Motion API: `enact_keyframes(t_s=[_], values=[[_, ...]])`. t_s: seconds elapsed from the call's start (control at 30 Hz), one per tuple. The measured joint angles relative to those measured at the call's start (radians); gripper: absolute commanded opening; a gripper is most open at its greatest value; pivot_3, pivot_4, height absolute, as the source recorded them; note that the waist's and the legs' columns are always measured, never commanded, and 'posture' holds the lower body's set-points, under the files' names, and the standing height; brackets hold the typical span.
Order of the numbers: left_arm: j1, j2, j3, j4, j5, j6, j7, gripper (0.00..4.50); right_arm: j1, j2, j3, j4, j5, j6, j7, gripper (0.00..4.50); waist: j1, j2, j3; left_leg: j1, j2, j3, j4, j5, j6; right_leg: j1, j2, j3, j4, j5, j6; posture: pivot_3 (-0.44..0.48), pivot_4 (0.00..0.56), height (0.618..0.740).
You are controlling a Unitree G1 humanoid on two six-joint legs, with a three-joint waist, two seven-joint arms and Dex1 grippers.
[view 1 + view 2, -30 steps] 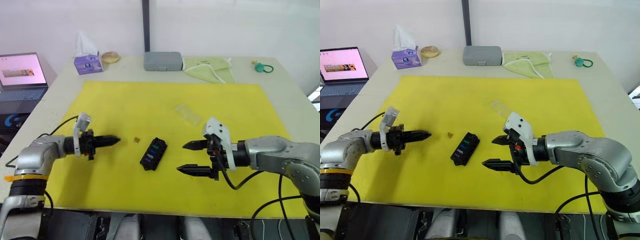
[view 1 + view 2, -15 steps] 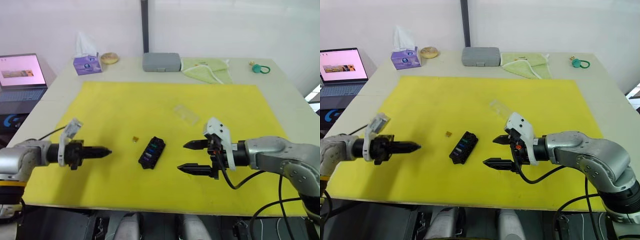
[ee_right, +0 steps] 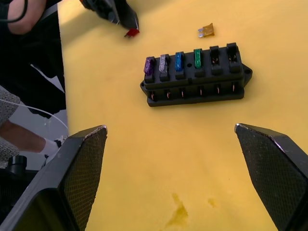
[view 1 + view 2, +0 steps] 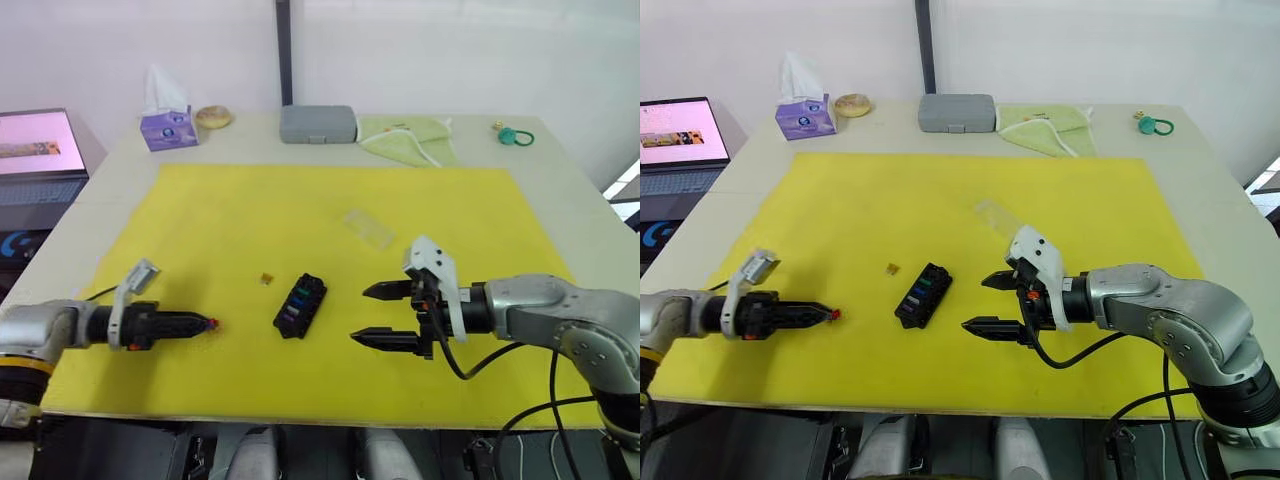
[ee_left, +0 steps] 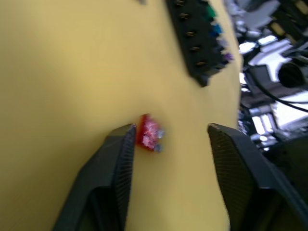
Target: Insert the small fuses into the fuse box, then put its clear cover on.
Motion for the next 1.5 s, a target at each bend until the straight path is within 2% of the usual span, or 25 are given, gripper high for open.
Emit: enact_keyframes(t_s=[0.17,0.33,0.57,0.73,0.93,1.13,1.37,1.47,1.5], values=[[0.047,0.015,0.025,-0.015,-0.003,-0.018,-0.011,2.46,-0.001,0.009,0.003,0.0,-0.015,-0.001,0.0,4.5,0.001,0.0,0.0,0.0,0.002,0.001,0.0,0.0,0.0,0.0,-0.001,0.0,0.0,0.0,0.0,0.0,0.15,0.737],[0.116,-0.007,0.082,-0.126,-0.028,0.005,0.038,2.46,-0.003,0.01,0.003,0.001,-0.025,-0.001,0.002,4.5,0.003,0.0,0.0,0.0,0.002,0.001,0.0,0.0,0.0,0.0,-0.002,0.001,0.0,0.0,0.0,0.0,0.15,0.737],[0.367,-0.061,0.265,-0.411,-0.153,0.093,0.184,2.46,0.018,0.01,-0.008,-0.002,-0.023,-0.001,-0.011,4.5,0.003,0.0,0.0,0.0,0.001,0.003,0.0,-0.001,0.001,0.0,-0.006,0.002,-0.001,0.0,0.0,0.0,0.15,0.737],[0.462,-0.133,0.368,-0.523,-0.215,0.128,0.312,2.46,0.034,0.02,-0.01,-0.005,-0.018,0.0,-0.018,4.5,0.006,0.0,0.0,0.0,0.001,0.003,0.0,-0.001,0.001,0.001,-0.006,0.002,-0.001,0.0,0.0,0.0,0.15,0.737],[0.471,-0.212,0.382,-0.586,-0.233,0.129,0.413,2.46,0.009,0.03,-0.002,0.002,-0.022,-0.001,-0.016,4.5,0.012,0.001,-0.001,0.0,0.0,0.003,0.0,-0.001,0.001,0.002,-0.006,0.002,-0.001,0.0,0.0,0.0,0.15,0.737],[0.437,-0.275,0.351,-0.585,-0.229,0.109,0.47,2.46,-0.001,0.03,-0.002,0.003,-0.025,-0.001,-0.009,4.5,0.019,0.003,-0.002,0.002,-0.002,0.002,0.001,-0.001,0.001,0.005,-0.007,0.001,-0.002,0.0,0.0,0.0,0.15,0.737],[0.384,-0.313,0.314,-0.556,-0.222,0.093,0.5,2.46,0.002,0.03,-0.003,0.002,-0.023,0.003,-0.012,4.5,0.036,0.003,-0.002,0.012,-0.003,0.001,0.001,-0.001,0.002,0.018,-0.007,0.0,-0.007,-0.002,-0.004,0.0,0.15,0.737],[0.364,-0.324,0.304,-0.54,-0.219,0.092,0.516,1.65,0.006,0.031,-0.003,0.001,-0.021,0.006,-0.019,4.5,0.036,0.003,-0.002,0.013,-0.003,0.001,0.001,-0.001,0.002,0.019,-0.01,0.0,-0.007,-0.002,-0.004,0.0,0.15,0.737],[0.357,-0.328,0.301,-0.528,-0.217,0.091,0.526,1.15,0.007,0.031,-0.004,0.001,-0.02,0.006,-0.021,4.5,0.034,0.003,-0.002,0.014,-0.003,0.001,0.001,-0.001,0.002,0.02,-0.011,0.0,-0.007,-0.002,-0.004,0.0,0.15,0.737]])
